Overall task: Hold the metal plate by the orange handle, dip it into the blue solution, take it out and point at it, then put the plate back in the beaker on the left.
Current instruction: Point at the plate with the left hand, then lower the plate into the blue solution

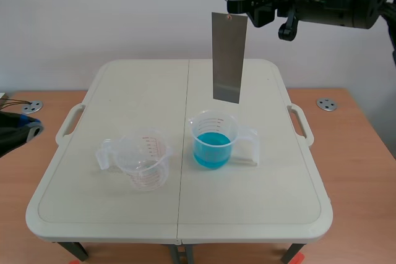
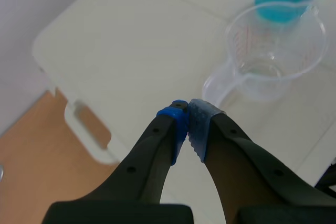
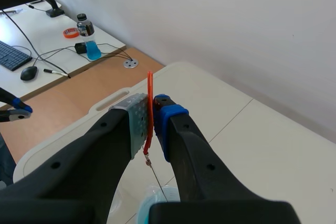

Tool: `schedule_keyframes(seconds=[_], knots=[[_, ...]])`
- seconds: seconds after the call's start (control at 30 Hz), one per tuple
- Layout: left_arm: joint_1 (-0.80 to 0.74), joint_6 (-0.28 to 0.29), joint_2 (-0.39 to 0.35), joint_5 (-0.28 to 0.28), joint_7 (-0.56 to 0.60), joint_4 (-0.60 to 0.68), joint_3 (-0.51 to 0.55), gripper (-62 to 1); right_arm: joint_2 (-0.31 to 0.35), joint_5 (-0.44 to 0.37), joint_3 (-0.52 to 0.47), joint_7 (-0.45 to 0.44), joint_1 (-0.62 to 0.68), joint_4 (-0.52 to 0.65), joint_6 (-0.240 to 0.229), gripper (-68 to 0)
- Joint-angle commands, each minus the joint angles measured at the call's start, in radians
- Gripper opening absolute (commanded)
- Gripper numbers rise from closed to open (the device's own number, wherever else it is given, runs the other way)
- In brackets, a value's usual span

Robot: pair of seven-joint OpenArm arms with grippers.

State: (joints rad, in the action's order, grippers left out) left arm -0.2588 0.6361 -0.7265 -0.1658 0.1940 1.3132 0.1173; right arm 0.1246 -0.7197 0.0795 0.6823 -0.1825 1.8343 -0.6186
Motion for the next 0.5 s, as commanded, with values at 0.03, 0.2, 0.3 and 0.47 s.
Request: schedule_keyframes(seconds=[0.03,0.2,0.3,0.47], knots=[[-0.096,-0.006,0.006,-0.011,0.042,0.01,0.078,-58.2,0.0,-0.015,-0.002,-0.016,-0.019,0.014,-0.003,-66.2],[-0.308,-0.019,0.033,-0.011,0.081,0.01,0.228,-58.2,0.0,-0.015,-0.002,-0.018,-0.019,0.014,-0.003,-66.2],[-0.415,-0.021,0.073,-0.01,0.087,0.01,0.301,-58.2,0.0,-0.015,-0.002,-0.019,-0.019,0.014,-0.003,-66.2],[-0.549,-0.021,0.156,-0.01,0.087,0.009,0.377,-58.2,0.0,-0.014,-0.001,-0.027,-0.019,0.014,-0.006,-66.2]])
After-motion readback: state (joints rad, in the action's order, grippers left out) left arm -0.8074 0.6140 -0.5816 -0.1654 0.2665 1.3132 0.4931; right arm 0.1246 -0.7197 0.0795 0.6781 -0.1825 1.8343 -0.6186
